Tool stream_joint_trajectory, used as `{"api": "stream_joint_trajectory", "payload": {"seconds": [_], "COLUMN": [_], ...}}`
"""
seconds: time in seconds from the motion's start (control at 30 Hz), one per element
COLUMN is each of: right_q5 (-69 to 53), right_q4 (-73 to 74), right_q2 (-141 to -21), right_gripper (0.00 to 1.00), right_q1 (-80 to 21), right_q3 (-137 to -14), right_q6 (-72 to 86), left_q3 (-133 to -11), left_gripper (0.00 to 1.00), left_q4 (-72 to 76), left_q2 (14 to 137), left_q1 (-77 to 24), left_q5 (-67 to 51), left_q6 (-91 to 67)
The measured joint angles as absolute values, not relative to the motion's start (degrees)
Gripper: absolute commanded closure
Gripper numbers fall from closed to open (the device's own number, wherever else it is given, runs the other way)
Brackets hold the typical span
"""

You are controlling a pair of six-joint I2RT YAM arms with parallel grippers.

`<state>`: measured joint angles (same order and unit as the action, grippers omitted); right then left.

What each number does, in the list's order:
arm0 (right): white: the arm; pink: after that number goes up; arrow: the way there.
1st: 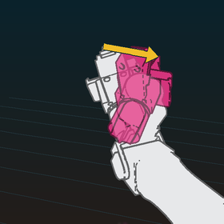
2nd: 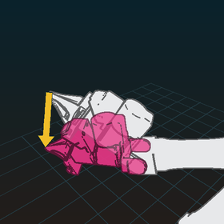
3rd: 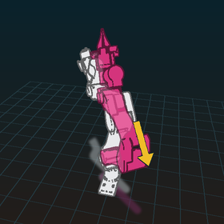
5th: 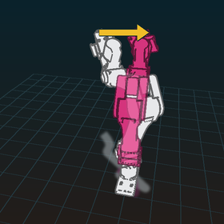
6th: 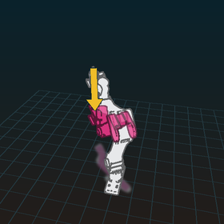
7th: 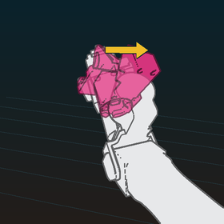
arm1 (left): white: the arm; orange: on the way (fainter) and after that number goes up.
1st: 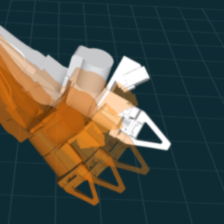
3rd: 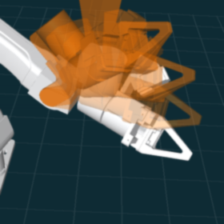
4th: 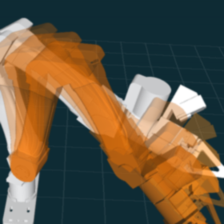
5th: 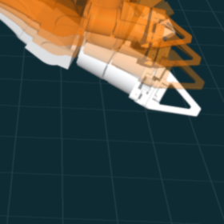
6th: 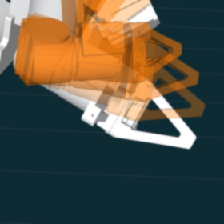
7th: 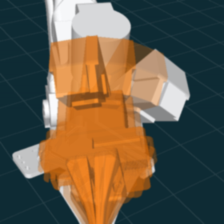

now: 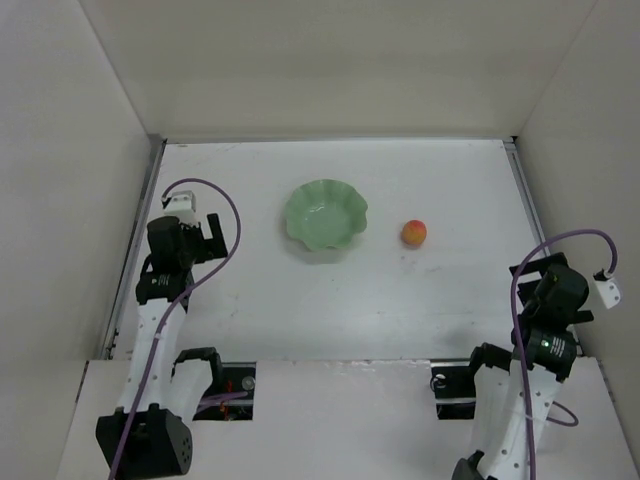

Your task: Place and organize the fake fruits in the fruit bowl

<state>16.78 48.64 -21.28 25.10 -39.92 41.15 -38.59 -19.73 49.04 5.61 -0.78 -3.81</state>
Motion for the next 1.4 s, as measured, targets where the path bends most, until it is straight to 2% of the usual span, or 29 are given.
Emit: {"api": "stream_joint_trajectory", "payload": {"seconds": [0.13,0.27,0.53,0.63,0.87,1.1,1.27,1.4], "right_q5": [15.0,10.4,17.6,18.9,15.9,12.9,13.5,14.7], "right_q4": [48.3,43.8,32.6,28.0,17.5,11.9,12.9,16.4], "right_q2": [-20.6,-23.7,-48.3,-57.3,-72.9,-91.8,-96.5,-96.5], "right_gripper": [0.00,0.00,0.00,0.00,0.00,0.00,0.01,0.08], "right_q1": [22.8,14.8,-13.6,-19.2,-16.2,-15.8,-15.8,-16.4], "right_q3": [-39.4,-39.1,-41.3,-42.4,-45.3,-56.9,-59.6,-60.9], "right_q6": [41.0,39.4,33.5,32.3,32.5,31.6,31.7,31.9], "left_q3": [-36.0,-34.5,-34.5,-34.5,-34.5,-34.5,-34.5,-34.5], "left_gripper": [0.00,0.00,0.00,0.00,0.00,0.00,0.00,0.00], "left_q4": [-18.3,-17.2,-15.6,-15.6,-15.6,-15.2,-15.2,-15.2], "left_q2": [45.3,43.2,45.7,45.8,45.9,46.7,46.7,46.7], "left_q1": [5.5,4.7,2.2,2.3,2.9,4.2,5.3,5.7], "left_q5": [-3.2,-4.6,-5.6,-5.6,-5.7,-5.7,-5.7,-5.7], "left_q6": [-1.8,1.1,3.4,3.7,3.7,3.7,3.9,4.0]}}
